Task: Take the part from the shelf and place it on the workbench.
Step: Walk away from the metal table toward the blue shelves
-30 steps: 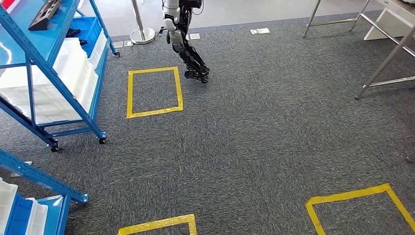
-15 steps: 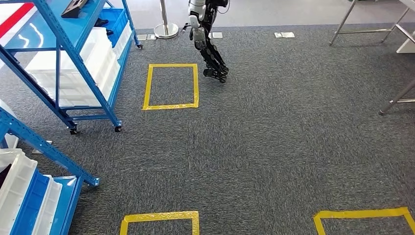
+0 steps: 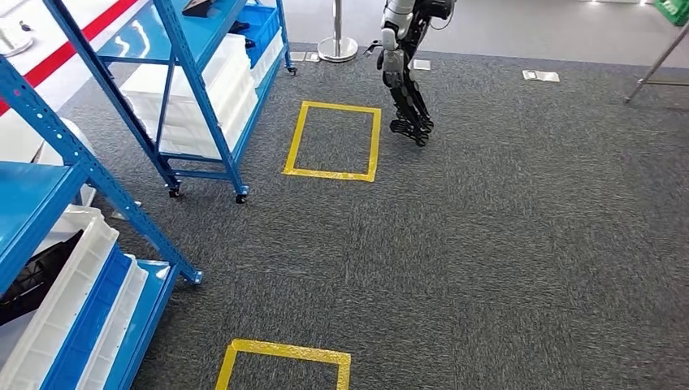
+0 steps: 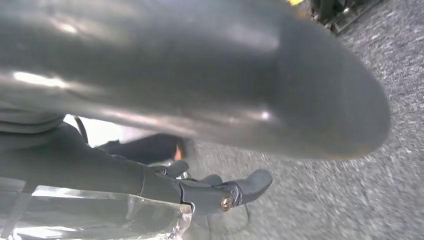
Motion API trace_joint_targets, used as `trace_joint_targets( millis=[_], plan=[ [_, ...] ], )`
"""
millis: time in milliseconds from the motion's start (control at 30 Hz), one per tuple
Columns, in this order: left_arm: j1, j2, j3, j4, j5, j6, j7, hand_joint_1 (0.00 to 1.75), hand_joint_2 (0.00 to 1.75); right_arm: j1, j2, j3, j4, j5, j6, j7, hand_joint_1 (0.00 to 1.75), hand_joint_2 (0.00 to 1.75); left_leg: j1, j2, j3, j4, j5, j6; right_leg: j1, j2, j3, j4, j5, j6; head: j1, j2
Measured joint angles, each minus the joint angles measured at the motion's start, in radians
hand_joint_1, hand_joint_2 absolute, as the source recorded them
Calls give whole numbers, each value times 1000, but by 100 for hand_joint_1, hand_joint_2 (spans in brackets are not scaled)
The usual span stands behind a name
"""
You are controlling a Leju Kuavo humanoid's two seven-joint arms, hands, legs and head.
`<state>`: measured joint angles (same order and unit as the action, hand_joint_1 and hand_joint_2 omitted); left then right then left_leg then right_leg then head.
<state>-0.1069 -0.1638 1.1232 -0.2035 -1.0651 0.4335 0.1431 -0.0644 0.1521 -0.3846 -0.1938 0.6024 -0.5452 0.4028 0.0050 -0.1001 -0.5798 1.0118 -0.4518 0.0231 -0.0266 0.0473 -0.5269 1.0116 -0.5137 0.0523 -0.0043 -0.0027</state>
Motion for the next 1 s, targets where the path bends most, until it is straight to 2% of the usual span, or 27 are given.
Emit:
trace_joint_targets(
  millis=[67, 100, 133, 200, 233, 267, 300, 333, 367, 433, 467, 500, 567, 600, 633, 667, 733, 767, 800, 833, 867, 933, 967, 1000],
  plan=[
    [3, 0, 1, 0, 0, 3, 0, 0, 0, -2, 0, 0, 0, 2, 0, 0, 0, 0, 3, -9, -3, -1, 1, -11, 4, -15, 5, -2, 4, -17, -1, 0],
    [4, 0, 1, 0, 0, 4, 0, 0, 0, -3, 0, 0, 0, 3, 0, -1, 0, 0, 5, 0, -8, 5, -3, -15, 3, -23, 7, -3, 7, -24, -2, 0],
    [4, -1, 1, 0, 0, 5, 0, 0, 0, -3, 0, -1, 0, 4, 0, -1, 0, 0, 6, 20, -19, 27, -17, -19, 2, -32, 9, -5, 10, -32, -4, 0],
    [2, -1, 1, 0, 0, 6, 1, 0, 0, -1, 1, -1, 0, 7, 0, -1, 0, 0, 6, 69, -69, 133, -78, -25, 5, -52, 8, -6, 11, -44, -9, 0],
    [1, -1, 1, 0, 0, 7, 1, 0, 0, 1, 0, -1, 0, 8, 0, -1, 0, 0, 6, 83, -103, 205, -112, -27, 8, -65, 7, -6, 10, -49, -12, 0],
    [1, -1, 1, 0, 0, 7, 2, 0, 0, 2, 0, -1, 0, 9, 0, -1, 0, 0, 7, 88, -132, 264, -134, -28, 11, -77, 7, -5, 9, -51, -12, 0],
    [2, -1, 2, 0, 0, 7, 3, 0, 0, 2, -1, -1, 0, 10, 0, -1, 0, 0, 7, 91, -148, 294, -138, -28, 13, -88, 7, -5, 8, -53, -12, 0],
    [3, -1, 2, 0, 1, 8, 3, 0, 0, 2, -1, -1, 0, 11, 0, -1, 0, 0, 8, 94, -143, 283, -122, -27, 15, -98, 7, -5, 7, -54, -12, 0],
    [4, -1, 2, 0, 1, 8, 4, 0, 0, 1, 0, -1, 0, 11, 0, -1, 0, 0, 8, 101, -118, 234, -92, -25, 15, -108, 9, -5, 5, -54, -12, 0],
    [2, -1, 3, 0, 2, 9, 4, 0, 0, 0, 0, -1, 0, 14, 1, -2, 0, 0, 4, 138, -45, 95, -33, -19, 20, -124, 14, -5, 0, -51, -12, 0],
    [0, -1, 4, 0, 3, 10, 5, 0, 0, 0, 0, -1, 0, 15, 1, -3, 0, 0, 1, 153, -20, 47, -19, -15, 23, -131, 15, -4, -3, -47, -11, 0],
    [-1, -1, 4, 0, 4, 12, 6, 0, 0, 0, 0, -1, 0, 18, 1, -3, 0, 0, -3, 162, -7, 22, -14, -12, 26, -138, 17, -5, -6, -42, -11, 0],
    [-2, -1, 6, 0, 7, 18, 8, 0, 0, -3, 1, -1, 0, 22, 1, -4, 0, 0, -9, 146, -6, 12, -15, -3, 29, -154, 23, -8, -9, -33, -9, 0],
    [-1, -2, 7, 0, 8, 21, 9, 0, 0, -4, 1, -1, -1, 24, 1, -4, 0, 0, -7, 137, -3, 7, -11, 4, 27, -155, 26, -5, -12, -29, -10, 0],
    [-1, -2, 7, 0, 10, 24, 10, 0, 0, -5, 2, -1, -1, 26, 1, -4, 0, 0, -5, 127, 0, 1, -7, 11, 27, -141, 21, 9, -22, -26, -9, 0],
    [-2, -2, 8, 0, 10, 26, 11, 0, 0, -6, 2, -1, -1, 28, 1, -5, 0, 0, -2, 117, 3, -5, -2, 18, 26, -118, 6, 45, -41, -26, -8, 0],
    [-4, -3, 11, 0, 12, 28, 12, 0, 0, -4, 3, 0, -1, 31, 2, -5, 0, 0, 0, 95, 3, -8, 3, 25, 22, -67, -56, 171, -97, -32, -5, 0],
    [-4, -3, 12, 0, 13, 29, 13, 0, 0, -2, 3, 0, -1, 33, 2, -5, 0, 0, 0, 82, 1, -8, 3, 26, 20, -57, -89, 236, -120, -32, -5, 0],
    [-4, -4, 14, 0, 15, 30, 14, 0, 0, 0, 3, 0, -1, 35, 3, -5, 0, 0, -1, 69, 1, -8, 3, 26, 19, -54, -112, 278, -131, -29, -4, 0],
    [-3, -5, 17, 0, 16, 30, 15, 0, 0, 1, 3, 0, -1, 36, 3, -5, 0, 0, -1, 55, 1, -7, 4, 26, 18, -52, -117, 282, -123, -22, -4, 0],
    [-2, -6, 19, 0, 17, 31, 15, 0, 0, 2, 3, 0, -1, 37, 4, -5, 0, 0, 0, 42, 2, -7, 4, 25, 16, -48, -102, 245, -100, -12, -4, 0],
    [-1, -8, 23, 0, 18, 34, 16, 0, 0, 2, 2, 0, -1, 40, 5, -5, 0, 0, 0, 18, 3, -3, 4, 20, 7, -23, -41, 103, -37, 6, -2, 0],
    [-2, -9, 25, 0, 19, 36, 16, 0, 0, 1, 2, 0, -1, 41, 6, -6, 0, 0, -1, 7, 2, 0, 2, 15, 4, -11, -18, 46, -14, 6, -2, 0],
    [-2, -9, 25, 0, 19, 38, 16, 0, 0, 0, 1, 0, -1, 42, 8, -6, 0, 0, -3, -1, 1, 2, 2, 9, 3, -1, -5, 10, -2, 3, -2, 0]
  ],
)
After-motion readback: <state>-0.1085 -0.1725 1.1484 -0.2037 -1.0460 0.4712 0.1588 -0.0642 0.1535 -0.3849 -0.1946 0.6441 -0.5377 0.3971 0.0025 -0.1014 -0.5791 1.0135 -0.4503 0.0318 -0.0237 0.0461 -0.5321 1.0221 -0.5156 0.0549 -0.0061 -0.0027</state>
